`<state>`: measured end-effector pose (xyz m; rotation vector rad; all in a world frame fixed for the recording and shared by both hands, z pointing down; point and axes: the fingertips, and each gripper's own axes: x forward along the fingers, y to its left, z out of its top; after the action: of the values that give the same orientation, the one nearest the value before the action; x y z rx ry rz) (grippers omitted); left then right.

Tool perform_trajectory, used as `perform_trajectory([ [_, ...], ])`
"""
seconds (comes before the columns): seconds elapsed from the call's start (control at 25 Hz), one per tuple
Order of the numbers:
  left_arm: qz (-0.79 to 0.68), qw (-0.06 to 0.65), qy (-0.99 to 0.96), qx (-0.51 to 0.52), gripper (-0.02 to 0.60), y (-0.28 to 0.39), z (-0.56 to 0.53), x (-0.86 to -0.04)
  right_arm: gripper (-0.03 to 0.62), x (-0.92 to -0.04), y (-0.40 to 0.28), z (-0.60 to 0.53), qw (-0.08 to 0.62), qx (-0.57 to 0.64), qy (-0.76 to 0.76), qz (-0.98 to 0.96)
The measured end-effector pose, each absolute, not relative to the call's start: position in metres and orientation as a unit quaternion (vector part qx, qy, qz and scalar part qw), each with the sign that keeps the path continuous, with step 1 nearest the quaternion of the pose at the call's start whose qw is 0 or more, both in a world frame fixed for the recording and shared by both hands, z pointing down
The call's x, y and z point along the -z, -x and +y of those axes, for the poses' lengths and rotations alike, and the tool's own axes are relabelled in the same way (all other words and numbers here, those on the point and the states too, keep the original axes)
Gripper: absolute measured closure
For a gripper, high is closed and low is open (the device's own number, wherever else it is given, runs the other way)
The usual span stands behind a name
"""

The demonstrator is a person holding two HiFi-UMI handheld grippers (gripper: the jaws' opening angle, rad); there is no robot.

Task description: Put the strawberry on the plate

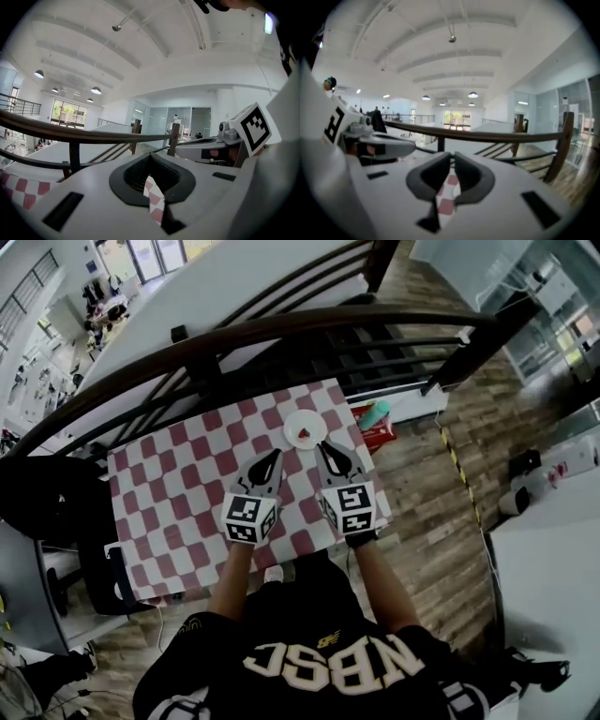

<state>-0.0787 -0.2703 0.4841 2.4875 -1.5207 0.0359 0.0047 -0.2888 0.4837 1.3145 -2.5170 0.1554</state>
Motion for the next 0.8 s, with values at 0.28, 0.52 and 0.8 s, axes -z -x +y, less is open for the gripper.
perform_trajectory([
  [0.28, -0.523, 0.043, -0.851, 0.029, 0.566, 0.084, -0.244, -0.41, 0.574, -0.427, -0.006, -0.25, 0.067, -0.045, -0.499, -0.863],
  [0.52, -0.511, 0.024, -0.857, 0.058, 0.566, 0.076, -0.225, -0.376, 0.577, -0.401, -0.013, -0.227, 0.01, -0.041, -0.524, -0.851],
  [0.8, -0.501, 0.01, -0.863, 0.068, 0.566, 0.073, -0.21, -0.368, 0.577, -0.394, 0.002, -0.211, 0.004, -0.03, -0.52, -0.854],
])
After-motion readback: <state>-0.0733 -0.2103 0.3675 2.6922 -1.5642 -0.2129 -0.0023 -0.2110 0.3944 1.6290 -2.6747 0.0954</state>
